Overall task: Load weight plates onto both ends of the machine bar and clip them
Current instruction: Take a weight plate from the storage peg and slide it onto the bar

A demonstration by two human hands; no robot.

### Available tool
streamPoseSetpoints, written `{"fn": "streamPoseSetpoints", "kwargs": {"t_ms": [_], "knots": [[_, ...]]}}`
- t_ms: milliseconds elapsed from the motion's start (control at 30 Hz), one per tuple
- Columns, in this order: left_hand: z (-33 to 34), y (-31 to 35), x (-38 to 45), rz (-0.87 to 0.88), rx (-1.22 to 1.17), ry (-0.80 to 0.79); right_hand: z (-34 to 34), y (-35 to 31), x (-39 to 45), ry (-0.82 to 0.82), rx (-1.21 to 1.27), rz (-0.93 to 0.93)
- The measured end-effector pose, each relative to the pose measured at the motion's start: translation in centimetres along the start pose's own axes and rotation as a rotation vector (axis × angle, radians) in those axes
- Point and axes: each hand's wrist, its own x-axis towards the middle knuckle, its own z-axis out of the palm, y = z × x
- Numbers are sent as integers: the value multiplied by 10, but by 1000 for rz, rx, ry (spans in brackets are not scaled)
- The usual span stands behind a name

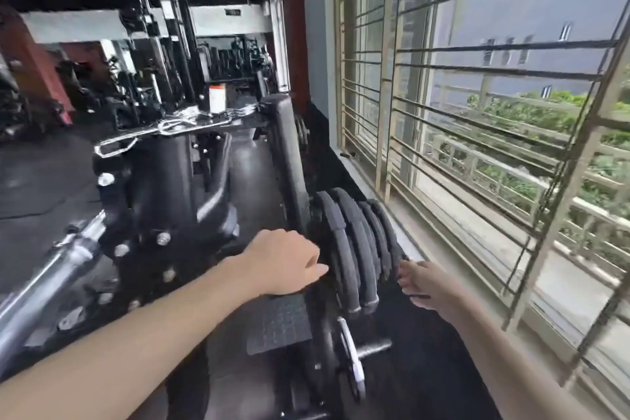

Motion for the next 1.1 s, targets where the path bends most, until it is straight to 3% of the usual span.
{"fn": "streamPoseSetpoints", "kwargs": {"t_ms": [100, 267, 600, 733, 867, 967, 1100], "knots": [[7, 16, 72, -130, -119, 67, -29, -13, 46, 24, 110, 128], [9, 45, 170, -225, -191, 221, -49, -23, 117, -82, 282, 341], [46, 89, 285, -362, 46, -19, -26, -23, 194, -296, 444, 683], [64, 95, 310, -465, -153, -100, -28, -18, 208, -315, 428, 730], [80, 106, 322, -552, -176, 8, -32, -13, 215, -315, 424, 768], [82, 112, 327, -581, -209, 11, -33, -14, 215, -352, 448, 799], [77, 122, 340, -547, -272, 0, -38, -21, 214, -259, 444, 813]]}}
